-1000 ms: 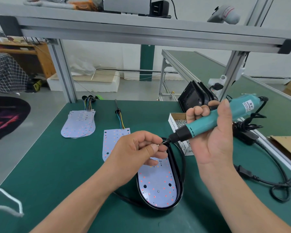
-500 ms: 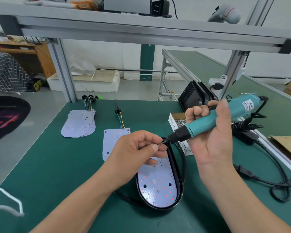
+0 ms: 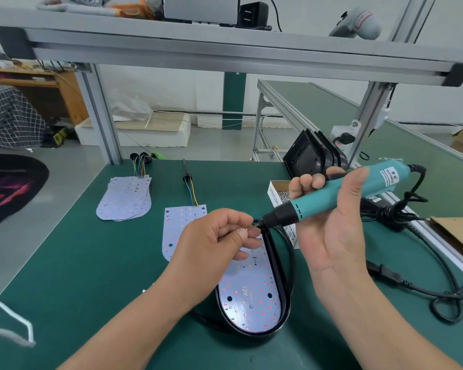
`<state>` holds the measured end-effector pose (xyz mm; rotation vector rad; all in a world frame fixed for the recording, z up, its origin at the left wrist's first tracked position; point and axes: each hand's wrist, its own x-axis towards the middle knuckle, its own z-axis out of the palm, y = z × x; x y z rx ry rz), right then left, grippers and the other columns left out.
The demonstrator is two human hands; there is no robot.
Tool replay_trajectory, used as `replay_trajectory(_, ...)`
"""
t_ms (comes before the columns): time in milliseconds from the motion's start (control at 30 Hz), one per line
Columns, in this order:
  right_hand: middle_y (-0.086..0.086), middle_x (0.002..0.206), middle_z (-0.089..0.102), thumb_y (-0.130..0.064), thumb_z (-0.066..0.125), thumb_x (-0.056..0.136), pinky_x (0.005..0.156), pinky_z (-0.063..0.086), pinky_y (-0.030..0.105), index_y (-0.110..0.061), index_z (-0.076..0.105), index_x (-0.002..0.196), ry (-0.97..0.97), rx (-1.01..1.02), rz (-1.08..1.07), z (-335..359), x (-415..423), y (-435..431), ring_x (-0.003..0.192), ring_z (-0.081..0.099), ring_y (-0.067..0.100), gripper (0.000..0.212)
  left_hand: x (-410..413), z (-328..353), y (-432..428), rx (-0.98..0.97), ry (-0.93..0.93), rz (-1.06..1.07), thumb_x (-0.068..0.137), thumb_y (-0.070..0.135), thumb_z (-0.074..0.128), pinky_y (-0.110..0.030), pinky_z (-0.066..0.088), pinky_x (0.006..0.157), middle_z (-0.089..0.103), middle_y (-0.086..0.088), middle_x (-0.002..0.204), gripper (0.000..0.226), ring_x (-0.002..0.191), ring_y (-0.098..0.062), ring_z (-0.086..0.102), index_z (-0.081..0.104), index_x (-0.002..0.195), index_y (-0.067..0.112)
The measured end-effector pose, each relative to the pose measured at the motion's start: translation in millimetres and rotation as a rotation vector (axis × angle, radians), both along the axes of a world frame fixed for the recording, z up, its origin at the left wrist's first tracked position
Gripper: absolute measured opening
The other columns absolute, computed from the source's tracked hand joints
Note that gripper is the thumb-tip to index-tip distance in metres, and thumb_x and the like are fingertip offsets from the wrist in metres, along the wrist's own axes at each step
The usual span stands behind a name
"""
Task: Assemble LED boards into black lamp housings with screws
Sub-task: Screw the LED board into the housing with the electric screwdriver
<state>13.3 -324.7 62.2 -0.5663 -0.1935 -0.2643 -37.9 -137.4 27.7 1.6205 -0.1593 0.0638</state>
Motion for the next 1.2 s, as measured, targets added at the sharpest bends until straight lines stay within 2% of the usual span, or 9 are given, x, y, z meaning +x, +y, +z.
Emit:
replay_trajectory(367, 0.003, 0.078, 0.054, -0.051, 0.066, 0.099, 0.093, 0.058, 0.040, -0.015, 0.060, 0.099, 0.029, 0.026, -0.010, 1.3, 2.9, -3.2, 0.080, 0.062, 0.021, 0.036, -4.1, 6.4, 3.0, 0.034, -0.084, 0.046, 0.090, 0.017, 0.054, -0.026, 0.061, 0.073, 0.076, 0.018, 0.118, 0.045, 0.098, -0.009, 0.077, 0.062, 0.129, 0.039)
replay_trajectory(500, 0.003, 0.079, 0.054, -0.051, 0.069, 0.096, 0.094, 0.058, 0.041, -0.015, 0.061, 0.098, 0.038, 0.028, -0.017, 0.5, 4.8, -5.9, 0.080, 0.062, 0.022, 0.037, 4.3, 21.3, 27.8, 0.498, -0.033, 0.306, 0.080, 0.045, 0.049, -0.032, 0.053, 0.078, 0.065, 0.018, 0.104, 0.062, 0.088, -0.005, 0.064, 0.047, 0.142, 0.047)
replay_trajectory(633, 0.003, 0.079, 0.054, -0.051, 0.070, 0.094, 0.095, 0.057, 0.041, -0.016, 0.062, 0.098, 0.037, -0.010, -0.024, -1.8, 8.3, -6.5, 0.081, 0.061, 0.022, 0.037, 5.3, 20.9, 31.9, 0.754, 0.281, 0.068, 0.081, 0.062, 0.054, -0.033, 0.053, 0.066, 0.068, 0.010, 0.090, 0.080, 0.074, -0.009, 0.069, 0.024, 0.154, 0.048)
replay_trajectory(733, 0.003, 0.078, 0.054, -0.048, 0.067, 0.098, 0.093, 0.057, 0.041, -0.015, 0.061, 0.099, 0.031, -0.036, -0.007, -4.7, 9.2, -3.4, 0.079, 0.062, 0.021, 0.034, 2.6, 12.4, 22.1, 0.643, 0.361, -0.085, 0.077, 0.054, 0.067, -0.031, 0.061, 0.060, 0.072, 0.004, 0.098, 0.094, 0.063, -0.012, 0.072, 0.017, 0.156, 0.052)
replay_trajectory(833, 0.004, 0.076, 0.054, -0.044, 0.064, 0.101, 0.089, 0.058, 0.040, -0.014, 0.061, 0.098, 0.037, -0.063, 0.002, -8.2, 9.8, 0.0, 0.076, 0.061, 0.021, 0.030, 4.8, 3.9, 15.1, 0.467, 0.372, -0.083, 0.075, 0.035, 0.075, -0.040, 0.067, 0.067, 0.074, 0.002, 0.107, 0.100, 0.079, -0.021, 0.079, 0.019, 0.158, 0.047)
replay_trajectory(933, 0.004, 0.076, 0.054, -0.041, 0.060, 0.105, 0.088, 0.058, 0.038, -0.013, 0.062, 0.099, 0.044, -0.113, 0.014, -12.5, 9.8, 4.4, 0.076, 0.062, 0.020, 0.029, 4.7, -4.1, 8.2, 0.296, 0.393, -0.026, 0.069, 0.028, 0.076, -0.033, 0.063, 0.059, 0.076, 0.000, 0.104, 0.083, 0.083, -0.017, 0.078, 0.042, 0.144, 0.033)
replay_trajectory(1000, 0.003, 0.076, 0.054, -0.039, 0.058, 0.107, 0.086, 0.058, 0.038, -0.013, 0.063, 0.100, 0.040, -0.143, 0.016, -15.1, 9.9, 7.5, 0.076, 0.062, 0.019, 0.027, 5.0, -8.2, 5.8, 0.254, 0.408, -0.007, 0.067, 0.027, 0.074, -0.040, 0.066, 0.064, 0.077, 0.000, 0.104, 0.062, 0.087, -0.018, 0.078, 0.054, 0.125, 0.033)
replay_trajectory(1100, 0.003, 0.076, 0.055, -0.037, 0.059, 0.106, 0.087, 0.058, 0.039, -0.015, 0.065, 0.097, 0.029, -0.177, 0.020, -17.0, 10.2, 12.7, 0.076, 0.061, 0.020, 0.025, 5.6, -12.4, 5.2, 0.213, 0.410, 0.002, 0.067, 0.025, 0.072, -0.051, 0.066, 0.081, 0.077, -0.001, 0.106, 0.051, 0.095, -0.022, 0.077, 0.058, 0.115, 0.032)
replay_trajectory(1200, 0.003, 0.077, 0.055, -0.037, 0.064, 0.103, 0.091, 0.057, 0.041, -0.018, 0.070, 0.091, 0.011, -0.205, 0.025, -18.7, 11.0, 16.4, 0.076, 0.060, 0.020, 0.023, 6.4, -13.7, 4.0, 0.185, 0.407, -0.002, 0.067, 0.025, 0.071, -0.047, 0.066, 0.078, 0.077, 0.000, 0.105, 0.051, 0.094, -0.022, 0.077, 0.057, 0.116, 0.032)
